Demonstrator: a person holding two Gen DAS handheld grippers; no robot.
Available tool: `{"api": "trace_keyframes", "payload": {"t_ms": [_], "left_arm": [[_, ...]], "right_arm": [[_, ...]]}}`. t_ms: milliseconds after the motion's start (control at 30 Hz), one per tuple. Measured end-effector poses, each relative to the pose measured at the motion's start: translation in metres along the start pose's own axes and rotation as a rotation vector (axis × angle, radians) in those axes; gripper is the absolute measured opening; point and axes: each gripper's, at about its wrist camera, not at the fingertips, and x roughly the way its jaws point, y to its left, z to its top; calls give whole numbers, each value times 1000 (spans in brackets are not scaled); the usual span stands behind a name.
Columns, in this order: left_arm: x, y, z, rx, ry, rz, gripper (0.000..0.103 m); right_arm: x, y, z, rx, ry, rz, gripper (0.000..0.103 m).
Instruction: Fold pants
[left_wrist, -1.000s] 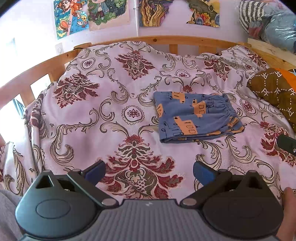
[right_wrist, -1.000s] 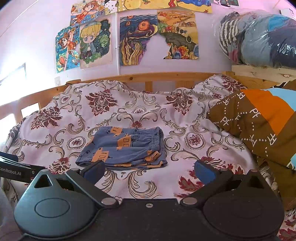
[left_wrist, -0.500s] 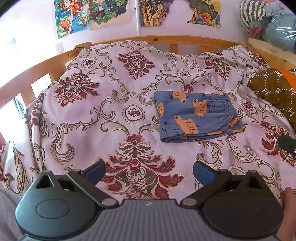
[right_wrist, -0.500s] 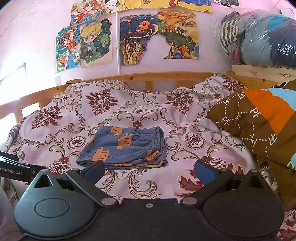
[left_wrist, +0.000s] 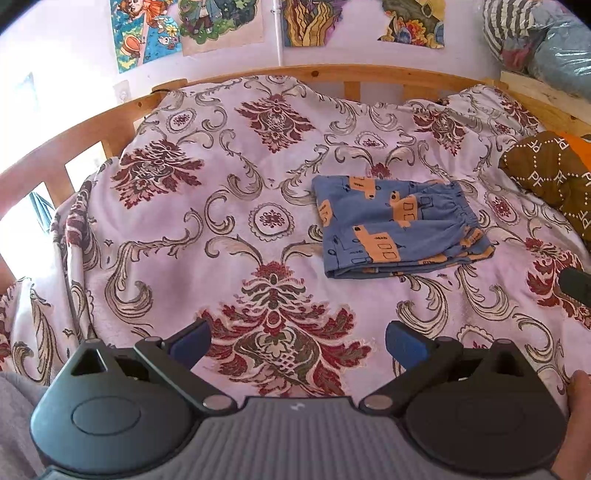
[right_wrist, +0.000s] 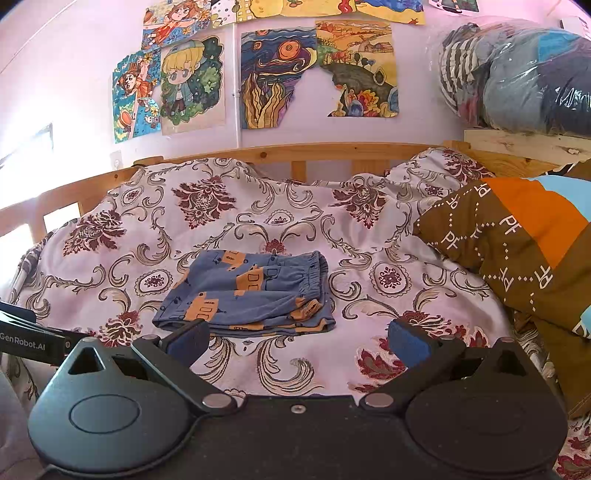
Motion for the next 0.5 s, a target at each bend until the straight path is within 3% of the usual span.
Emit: {"api": "trace_keyframes", "payload": {"t_ms": [500], "left_arm": [[-3,-5,1,40,-6,-12,103]], "right_arm": [[0,0,0,0,1,-1,102]]}}
